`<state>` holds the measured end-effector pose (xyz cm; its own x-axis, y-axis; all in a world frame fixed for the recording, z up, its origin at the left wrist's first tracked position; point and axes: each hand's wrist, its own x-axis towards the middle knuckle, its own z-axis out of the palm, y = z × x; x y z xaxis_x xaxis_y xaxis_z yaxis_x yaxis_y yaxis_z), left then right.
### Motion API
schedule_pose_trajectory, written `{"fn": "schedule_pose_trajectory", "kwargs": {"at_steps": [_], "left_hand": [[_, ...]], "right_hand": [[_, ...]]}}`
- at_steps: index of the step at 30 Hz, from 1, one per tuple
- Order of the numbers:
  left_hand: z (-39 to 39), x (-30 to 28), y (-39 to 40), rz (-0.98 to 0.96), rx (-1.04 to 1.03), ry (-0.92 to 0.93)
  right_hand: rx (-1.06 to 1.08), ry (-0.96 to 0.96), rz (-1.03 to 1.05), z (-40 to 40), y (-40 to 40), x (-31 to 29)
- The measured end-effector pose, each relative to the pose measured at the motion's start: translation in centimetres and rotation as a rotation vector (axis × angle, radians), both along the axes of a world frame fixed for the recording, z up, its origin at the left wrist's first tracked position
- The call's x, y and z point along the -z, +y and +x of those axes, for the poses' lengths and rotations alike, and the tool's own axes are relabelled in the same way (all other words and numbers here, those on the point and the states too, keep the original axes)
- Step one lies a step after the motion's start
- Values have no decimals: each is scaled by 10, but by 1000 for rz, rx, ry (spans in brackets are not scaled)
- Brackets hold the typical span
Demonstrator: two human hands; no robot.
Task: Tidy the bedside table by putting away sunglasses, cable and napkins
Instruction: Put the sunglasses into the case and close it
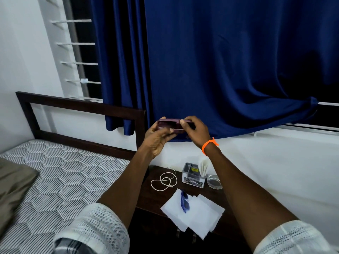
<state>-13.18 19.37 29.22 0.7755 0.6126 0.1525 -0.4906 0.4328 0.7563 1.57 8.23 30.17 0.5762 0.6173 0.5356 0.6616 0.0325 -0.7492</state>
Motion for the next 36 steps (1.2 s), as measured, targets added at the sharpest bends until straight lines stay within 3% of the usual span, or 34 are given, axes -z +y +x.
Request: {"fn": "schedule_pose_trajectory", "kwargs": {"at_steps": [6,12,23,31,36], "left_hand": [[-2,17,-5,81,-15,37],[3,33,-14,160,-220,27],[-3,44,-6,386,-482,112],[-5,51,8,571,-349,251],[-4,57,13,567,-326,274]], "right_hand": [[71,150,47,2,5,5],[76,299,6,6,15,13],[114,310,39,10,25,15],[87,318,43,15,32,18],[94,336,15,16,35,24]]}}
